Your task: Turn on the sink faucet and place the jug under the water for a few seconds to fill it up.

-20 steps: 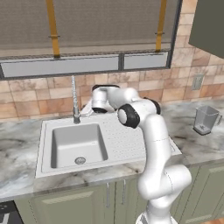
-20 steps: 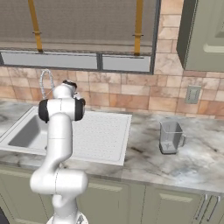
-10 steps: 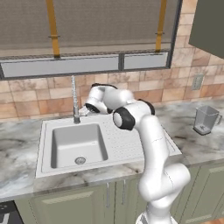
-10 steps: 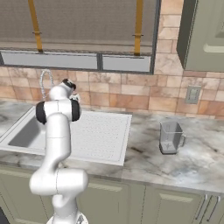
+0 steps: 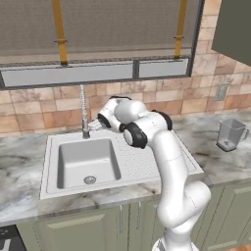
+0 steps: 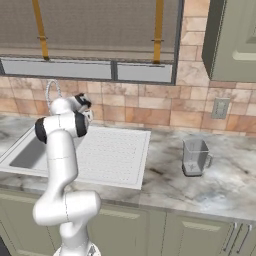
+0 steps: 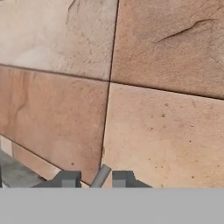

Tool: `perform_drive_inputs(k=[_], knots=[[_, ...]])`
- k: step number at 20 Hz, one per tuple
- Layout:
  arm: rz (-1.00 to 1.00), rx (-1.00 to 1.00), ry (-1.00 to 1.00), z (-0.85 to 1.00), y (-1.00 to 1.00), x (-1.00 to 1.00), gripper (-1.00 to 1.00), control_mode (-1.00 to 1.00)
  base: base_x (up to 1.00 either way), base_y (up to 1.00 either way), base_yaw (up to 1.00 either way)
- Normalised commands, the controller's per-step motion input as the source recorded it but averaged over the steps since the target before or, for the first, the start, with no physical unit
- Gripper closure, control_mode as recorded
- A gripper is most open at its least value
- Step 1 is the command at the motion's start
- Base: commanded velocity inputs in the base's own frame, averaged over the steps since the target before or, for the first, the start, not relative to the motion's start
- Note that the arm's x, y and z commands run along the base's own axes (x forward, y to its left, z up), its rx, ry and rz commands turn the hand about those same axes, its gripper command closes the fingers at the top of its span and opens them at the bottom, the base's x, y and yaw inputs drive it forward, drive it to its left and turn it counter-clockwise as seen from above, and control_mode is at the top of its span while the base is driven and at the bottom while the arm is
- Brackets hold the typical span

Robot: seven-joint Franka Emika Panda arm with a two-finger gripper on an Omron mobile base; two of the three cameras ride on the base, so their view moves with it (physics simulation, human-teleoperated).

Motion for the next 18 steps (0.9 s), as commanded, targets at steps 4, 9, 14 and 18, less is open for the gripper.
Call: perform_drive_inputs(k=[4,9,14,18], knots=[[-0.18,0.04,0.08,-0.26,-0.7,0.51,1.0,-1.0,0.0,0.0,0.0],[-0.12,0.08,0.15,-0.19,-0.7,0.31,1.0,-1.0,0.0,0.0,0.0],[-0.07,0.1,0.14,-0.18,-0.7,0.14,1.0,-1.0,0.0,0.0,0.0],[-0.07,0.1,0.11,-0.18,-0.67,0.04,-1.0,-1.0,0.0,0.0,0.0]])
